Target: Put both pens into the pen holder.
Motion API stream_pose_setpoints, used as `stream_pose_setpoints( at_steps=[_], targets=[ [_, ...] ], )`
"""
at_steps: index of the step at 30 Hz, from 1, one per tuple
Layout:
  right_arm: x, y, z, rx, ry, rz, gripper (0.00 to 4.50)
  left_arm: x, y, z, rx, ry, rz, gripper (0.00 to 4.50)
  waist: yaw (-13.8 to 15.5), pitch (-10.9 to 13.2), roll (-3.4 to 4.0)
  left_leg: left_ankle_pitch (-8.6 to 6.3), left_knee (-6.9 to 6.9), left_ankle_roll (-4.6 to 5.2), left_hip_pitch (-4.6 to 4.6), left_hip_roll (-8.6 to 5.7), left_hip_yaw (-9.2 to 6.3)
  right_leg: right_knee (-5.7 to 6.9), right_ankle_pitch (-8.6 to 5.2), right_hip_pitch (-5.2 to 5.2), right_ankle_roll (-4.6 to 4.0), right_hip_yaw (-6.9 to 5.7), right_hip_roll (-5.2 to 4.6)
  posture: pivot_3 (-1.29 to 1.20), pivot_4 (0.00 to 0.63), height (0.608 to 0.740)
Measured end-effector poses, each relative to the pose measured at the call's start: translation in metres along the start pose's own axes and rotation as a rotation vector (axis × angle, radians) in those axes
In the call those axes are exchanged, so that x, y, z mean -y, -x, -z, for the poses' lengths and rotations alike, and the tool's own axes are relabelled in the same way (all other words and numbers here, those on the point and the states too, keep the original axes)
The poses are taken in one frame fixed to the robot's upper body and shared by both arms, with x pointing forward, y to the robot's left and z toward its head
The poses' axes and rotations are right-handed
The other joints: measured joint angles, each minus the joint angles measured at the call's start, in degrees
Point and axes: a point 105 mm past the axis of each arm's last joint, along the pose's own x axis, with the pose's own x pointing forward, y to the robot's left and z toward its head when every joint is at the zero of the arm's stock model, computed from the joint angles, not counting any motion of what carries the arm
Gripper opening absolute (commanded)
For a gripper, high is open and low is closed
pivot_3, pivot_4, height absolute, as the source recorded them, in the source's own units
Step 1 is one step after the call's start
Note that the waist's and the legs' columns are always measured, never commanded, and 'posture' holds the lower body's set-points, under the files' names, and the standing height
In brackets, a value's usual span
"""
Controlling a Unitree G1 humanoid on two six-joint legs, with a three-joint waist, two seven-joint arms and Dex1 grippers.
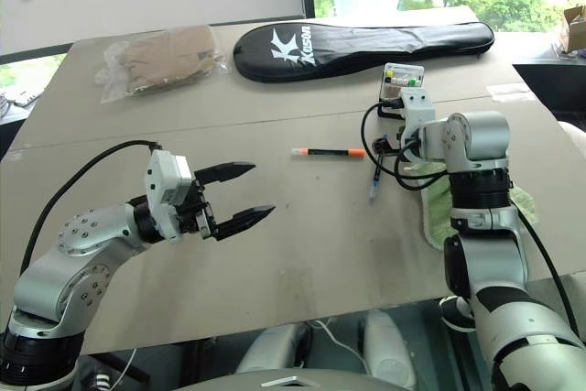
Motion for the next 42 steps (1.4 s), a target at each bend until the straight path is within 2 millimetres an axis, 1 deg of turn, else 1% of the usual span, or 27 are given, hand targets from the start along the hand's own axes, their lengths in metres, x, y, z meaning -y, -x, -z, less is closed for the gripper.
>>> stream_pose_setpoints(
  at_steps=[8, 11, 14, 17, 20, 21, 22, 23, 24, 25, 26, 27, 30, 32, 33, 34, 38, 42],
  targets=[
    [0.0, -0.007, -0.006, -0.111, -0.023, 0.108, 4.45, 0.002, -0.005, 0.0, -0.001, 0.015, 0.006, 4.5, -0.18, 0.0, 0.01, 0.0, -0.01, 0.0, -0.06, 0.0, 0.09, 0.05, 0.0, -0.13, 0.0, 0.03, 0.01, 0.0, 0.15, 0.74],
    [-0.002, -0.01, -0.009, -0.16, -0.035, 0.105, 4.45, 0.002, -0.007, 0.0, -0.001, 0.014, 0.012, 4.5, -0.46, 0.0, 0.01, 0.0, -0.02, 0.0, -0.07, -0.01, 0.14, 0.06, 0.0, -0.16, 0.0, 0.07, 0.02, 0.0, 0.15, 0.74],
    [-0.006, -0.011, -0.019, -0.183, -0.052, 0.084, 4.45, 0.003, -0.009, -0.001, 0.0, 0.013, 0.02, 4.5, -1.08, 0.0, 0.01, 0.0, -0.02, 0.0, -0.07, -0.01, 0.15, 0.06, 0.0, -0.16, 0.0, 0.07, 0.02, 0.0, 0.15, 0.74],
    [-0.01, -0.013, -0.024, -0.201, -0.062, 0.058, 4.45, 0.002, -0.01, -0.003, 0.004, 0.009, 0.02, 4.5, -1.48, 0.0, 0.02, 0.0, -0.03, 0.0, -0.07, 0.0, 0.16, 0.07, 0.0, -0.16, 0.0, 0.08, 0.03, 0.0, 0.15, 0.74],
    [-0.011, -0.016, -0.025, -0.221, -0.058, 0.044, 3.74, 0.002, -0.011, -0.002, -0.003, 0.02, 0.016, 4.5, -1.77, 0.01, 0.02, 0.0, -0.04, 0.0, -0.06, 0.0, 0.18, 0.08, 0.0, -0.17, 0.0, 0.11, 0.04, 0.0, 0.15, 0.74],
    [-0.012, -0.017, -0.022, -0.238, -0.058, 0.035, 2.92, 0.002, -0.011, -0.002, -0.004, 0.023, 0.015, 4.5, -1.8, 0.0, 0.02, 0.0, -0.04, 0.0, -0.07, 0.01, 0.18, 0.08, 0.0, -0.17, 0.0, 0.11, 0.04, 0.0, 0.15, 0.74],
    [-0.012, -0.018, -0.022, -0.242, -0.059, 0.034, 2.81, 0.003, -0.011, -0.002, -0.003, 0.023, 0.014, 4.5, -1.8, 0.0, 0.02, 0.0, -0.04, -0.01, -0.07, 0.01, 0.18, 0.08, 0.0, -0.17, 0.0, 0.11, 0.04, 0.0, 0.15, 0.74],
    [-0.013, -0.018, -0.021, -0.248, -0.058, 0.028, 2.4, 0.003, -0.011, -0.002, -0.003, 0.025, 0.012, 4.5, -1.8, 0.0, 0.02, 0.0, -0.04, 0.0, -0.07, 0.01, 0.17, 0.08, 0.0, -0.17, 0.0, 0.11, 0.04, 0.0, 0.15, 0.74],
    [-0.014, -0.018, -0.02, -0.258, -0.053, 0.022, 1.89, 0.003, -0.011, -0.002, -0.005, 0.033, 0.01, 4.5, -1.82, 0.0, 0.02, 0.0, -0.04, 0.0, -0.07, 0.01, 0.19, 0.08, 0.0, -0.18, 0.0, 0.12, 0.04, 0.0, 0.15, 0.74],
    [-0.015, -0.018, -0.02, -0.265, -0.046, 0.013, 1.61, 0.003, -0.012, -0.002, -0.007, 0.037, 0.008, 4.5, -1.9, 0.0, 0.02, 0.0, -0.03, 0.0, -0.07, 0.01, 0.18, 0.09, 0.0, -0.18, 0.0, 0.11, 0.05, 0.0, 0.15, 0.74],
    [-0.02, -0.017, -0.019, -0.283, -0.032, -0.009, 0.87, 0.004, -0.012, -0.002, -0.008, 0.04, 0.008, 4.5, -2.02, 0.01, 0.02, 0.0, -0.03, -0.01, -0.07, 0.02, 0.18, 0.09, 0.0, -0.18, 0.0, 0.12, 0.04, 0.0, 0.15, 0.74],
    [-0.023, -0.017, -0.018, -0.292, -0.026, -0.027, 0.56, 0.005, -0.012, -0.003, -0.007, 0.04, 0.009, 4.5, -2.13, 0.01, 0.02, 0.0, -0.03, 0.0, -0.07, 0.02, 0.17, 0.09, 0.0, -0.18, 0.0, 0.11, 0.04, 0.0, 0.15, 0.74],
    [-0.031, -0.013, -0.022, -0.295, 0.001, -0.073, 0.56, 0.007, -0.012, -0.004, -0.009, 0.038, 0.008, 4.5, -2.4, 0.01, 0.03, 0.0, -0.03, -0.01, -0.07, 0.02, 0.16, 0.1, 0.0, -0.18, 0.0, 0.11, 0.04, 0.0, 0.15, 0.74],
    [-0.036, -0.01, -0.028, -0.287, 0.025, -0.094, 0.56, 0.008, -0.011, 0.0, -0.017, 0.052, 0.004, 4.5, -2.59, 0.01, 0.04, 0.0, -0.03, -0.01, -0.06, 0.02, 0.14, 0.1, 0.0, -0.19, 0.0, 0.11, 0.04, 0.0, 0.15, 0.74],
    [-0.037, -0.009, -0.028, -0.289, 0.034, -0.099, 0.3, 0.009, -0.011, 0.001, -0.019, 0.055, 0.004, 4.5, -2.6, 0.0, 0.04, 0.01, -0.03, -0.01, -0.08, 0.02, 0.11, 0.1, 0.0, -0.19, 0.0, 0.09, 0.04, 0.0, 0.15, 0.74],
    [-0.038, -0.01, -0.027, -0.298, 0.044, -0.101, 0.04, 0.009, -0.01, 0.001, -0.019, 0.055, 0.003, 4.5, -2.59, 0.0, 0.04, 0.01, -0.03, -0.01, -0.08, 0.02, 0.11, 0.1, 0.0, -0.19, 0.0, 0.09, 0.03, 0.0, 0.15, 0.74],
    [-0.04, -0.011, -0.019, -0.337, 0.086, -0.114, 0.02, 0.011, -0.009, 0.005, -0.02, 0.068, 0.003, 4.5, -2.72, 0.01, 0.04, 0.01, -0.01, -0.01, -0.12, 0.01, 0.13, 0.1, 0.0, -0.24, 0.0, 0.12, 0.01, 0.0, 0.15, 0.74],
    [-0.034, -0.007, -0.013, -0.382, 0.157, -0.15, 0.02, 0.013, -0.006, 0.008, -0.014, 0.067, 0.004, 4.5, -2.68, 0.0, 0.05, 0.0, 0.0, -0.01, -0.15, 0.02, 0.07, 0.09, 0.0, -0.25, 0.0, 0.16, 0.0, 0.0, 0.15, 0.74]
  ],
)
